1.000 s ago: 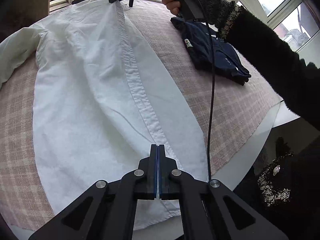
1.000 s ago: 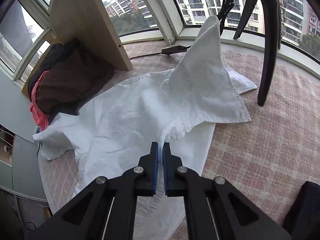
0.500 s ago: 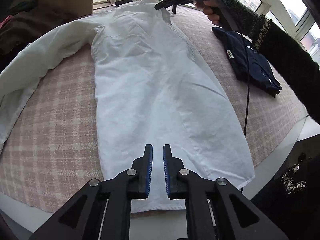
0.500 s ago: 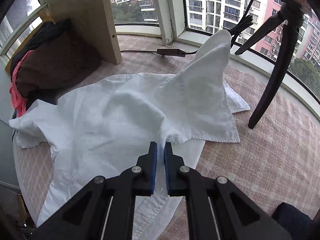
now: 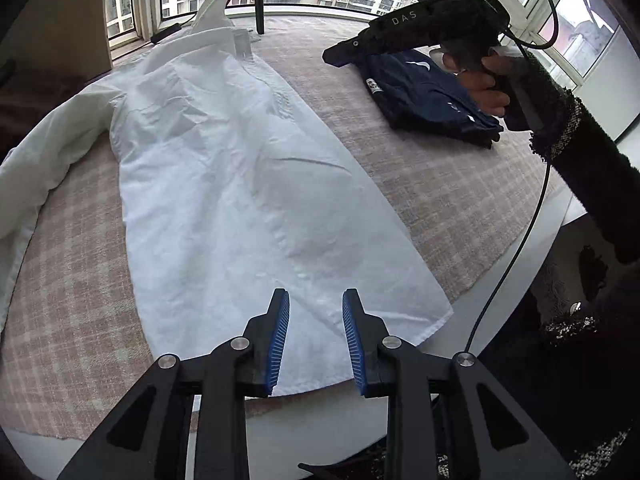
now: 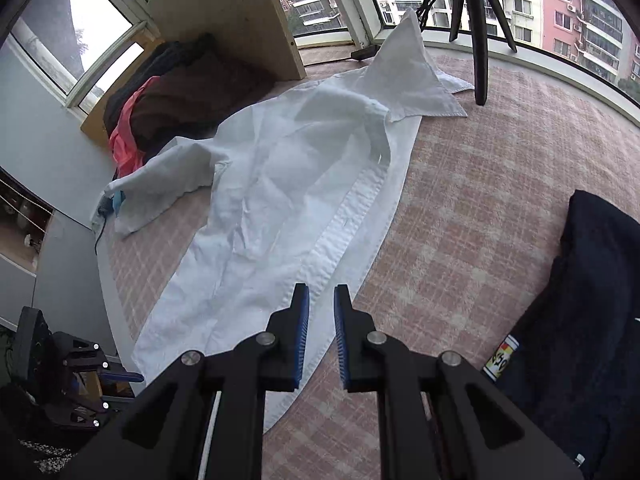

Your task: Fold clothes

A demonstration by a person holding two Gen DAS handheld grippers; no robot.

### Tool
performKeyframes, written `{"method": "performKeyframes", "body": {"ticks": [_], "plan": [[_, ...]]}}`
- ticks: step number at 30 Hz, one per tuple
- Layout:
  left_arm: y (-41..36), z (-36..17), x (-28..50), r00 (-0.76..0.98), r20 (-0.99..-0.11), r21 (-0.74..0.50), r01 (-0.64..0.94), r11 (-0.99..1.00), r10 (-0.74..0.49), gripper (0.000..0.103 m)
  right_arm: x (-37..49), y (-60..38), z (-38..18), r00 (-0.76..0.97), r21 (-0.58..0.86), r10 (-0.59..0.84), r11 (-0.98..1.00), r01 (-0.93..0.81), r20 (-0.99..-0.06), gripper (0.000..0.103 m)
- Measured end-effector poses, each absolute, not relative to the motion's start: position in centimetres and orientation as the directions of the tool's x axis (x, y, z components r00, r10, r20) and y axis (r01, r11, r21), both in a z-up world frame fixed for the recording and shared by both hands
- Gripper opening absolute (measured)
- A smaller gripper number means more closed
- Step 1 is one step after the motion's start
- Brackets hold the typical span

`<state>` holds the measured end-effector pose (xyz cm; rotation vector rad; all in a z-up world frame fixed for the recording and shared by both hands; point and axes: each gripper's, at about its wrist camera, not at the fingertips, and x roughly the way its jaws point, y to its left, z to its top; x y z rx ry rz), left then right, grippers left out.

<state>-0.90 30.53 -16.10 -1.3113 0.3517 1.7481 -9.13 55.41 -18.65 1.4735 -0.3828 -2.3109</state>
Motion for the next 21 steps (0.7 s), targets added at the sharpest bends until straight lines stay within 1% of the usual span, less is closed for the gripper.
{"method": "performKeyframes", "body": {"ticks": [1, 2, 4, 6, 7, 9, 10, 11, 12, 14, 16, 18, 21], "plan": [[31.6, -16.0, -0.9, -0.019, -0.87, -0.292, -0.785, -0.547, 0.492, 0.044, -7.6, 55.3, -19.1, -0.375, 0.437, -0.46, -0.887, 0.151, -0.805, 0.013], [32.7, -15.9, -0.8, -0.001, -0.865, -0.31, -0.786, -0.535, 0.501, 0.045, -6.2, 55.3, -19.4, -0.375, 0.439, -0.458, -0.888, 0.14, -0.806, 0.013], [35.4, -16.2, -0.9, 0.007, -0.873, -0.3, -0.797, -0.525, 0.488, 0.045, -4.3, 55.3, -19.6, -0.389, 0.428, -0.438, -0.896, 0.117, -0.81, 0.013], [37.6, -17.0, -1.1, -0.021, -0.895, -0.25, -0.802, -0.542, 0.445, 0.045, -2.8, 55.4, -19.8, -0.404, 0.425, -0.423, -0.901, 0.092, -0.811, 0.013], [38.1, -17.8, -1.4, -0.023, -0.909, -0.233, -0.8, -0.553, 0.415, 0.044, -2.2, 55.7, -19.8, -0.411, 0.428, -0.42, -0.901, 0.079, -0.809, 0.013], [38.2, -19.2, -2.0, -0.017, -0.93, -0.211, -0.794, -0.57, 0.367, 0.024, -1.0, 56.1, -19.6, -0.425, 0.433, -0.415, -0.899, 0.059, -0.804, 0.013], [37.8, -19.7, -2.4, -0.01, -0.936, -0.207, -0.791, -0.576, 0.351, 0.007, -0.5, 56.2, -19.3, -0.431, 0.433, -0.413, -0.9, 0.055, -0.802, 0.013], [37.2, -20.0, -2.5, -0.01, -0.938, -0.208, -0.785, -0.583, 0.347, 0.002, -0.2, 56.2, -19.0, -0.44, 0.435, -0.414, -0.899, 0.057, -0.797, 0.013], [36.5, -20.2, -2.8, -0.007, -0.935, -0.217, -0.78, -0.587, 0.355, 0.002, 0.2, 56.3, -18.7, -0.45, 0.437, -0.415, -0.897, 0.06, -0.791, 0.013], [35.1, -20.0, -3.5, 0.009, -0.922, -0.26, -0.754, -0.603, 0.386, 0.001, 0.2, 55.9, -18.0, -0.461, 0.458, -0.438, -0.886, 0.075, -0.771, 0.013], [33.4, -19.4, -4.3, 0.036, -0.889, -0.342, -0.713, -0.612, 0.456, 0.001, -0.1, 55.2, -17.7, -0.466, 0.484, -0.47, -0.87, 0.099, -0.749, 0.013], [31.7, -18.6, -5.2, 0.069, -0.834, -0.451, -0.656, -0.604, 0.548, 0.001, -1.3, 54.1, -18.0, -0.45, 0.504, -0.503, -0.854, 0.128, -0.738, 0.013], [29.9, -17.6, -5.6, 0.116, -0.724, -0.601, -0.589, -0.54, 0.68, 0.001, -3.5, 52.7, -19.3, -0.404, 0.554, -0.562, -0.819, 0.149, -0.722, 0.014]]}}
